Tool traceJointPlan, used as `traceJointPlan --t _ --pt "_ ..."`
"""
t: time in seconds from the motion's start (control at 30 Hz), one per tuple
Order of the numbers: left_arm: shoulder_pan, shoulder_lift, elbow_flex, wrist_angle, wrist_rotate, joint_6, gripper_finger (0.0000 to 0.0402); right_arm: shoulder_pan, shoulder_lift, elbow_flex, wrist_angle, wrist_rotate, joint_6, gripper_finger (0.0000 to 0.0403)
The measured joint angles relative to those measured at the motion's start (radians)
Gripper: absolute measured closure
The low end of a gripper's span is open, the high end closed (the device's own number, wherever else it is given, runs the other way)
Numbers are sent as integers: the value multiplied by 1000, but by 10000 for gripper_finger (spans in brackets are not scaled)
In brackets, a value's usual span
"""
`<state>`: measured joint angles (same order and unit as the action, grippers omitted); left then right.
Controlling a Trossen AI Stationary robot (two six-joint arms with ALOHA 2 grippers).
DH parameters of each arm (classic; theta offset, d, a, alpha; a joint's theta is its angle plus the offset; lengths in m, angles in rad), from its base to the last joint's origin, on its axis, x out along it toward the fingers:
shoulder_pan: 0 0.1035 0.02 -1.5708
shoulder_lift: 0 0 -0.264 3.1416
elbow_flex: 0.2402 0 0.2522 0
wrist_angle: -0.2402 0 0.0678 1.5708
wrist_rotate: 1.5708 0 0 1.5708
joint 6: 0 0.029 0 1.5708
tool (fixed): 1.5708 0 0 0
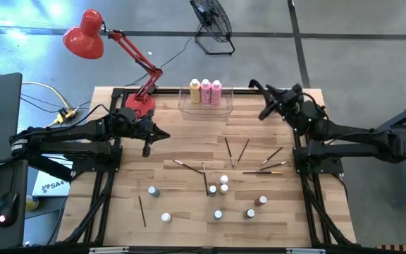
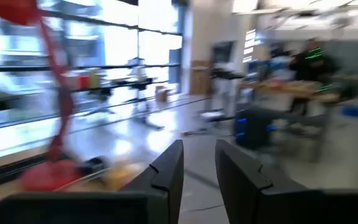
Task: Pick & Place Paint Supplies
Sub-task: Put the black paint brush into the violet cup
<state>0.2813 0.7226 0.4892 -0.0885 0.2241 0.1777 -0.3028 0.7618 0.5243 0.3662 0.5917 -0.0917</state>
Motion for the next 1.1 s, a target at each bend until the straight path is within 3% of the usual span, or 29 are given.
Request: traceJointPlan --t 0.37,0.63,1.1 --pt "0 0 0 -19 0 0 385 109 -4 0 -258 -221 161 337" --pt "0 0 0 -19 0 0 385 153 -4 0 -353 -395 249 337" --pt "0 0 0 -20 0 0 385 159 -4 -1 -446 -414 253 337"
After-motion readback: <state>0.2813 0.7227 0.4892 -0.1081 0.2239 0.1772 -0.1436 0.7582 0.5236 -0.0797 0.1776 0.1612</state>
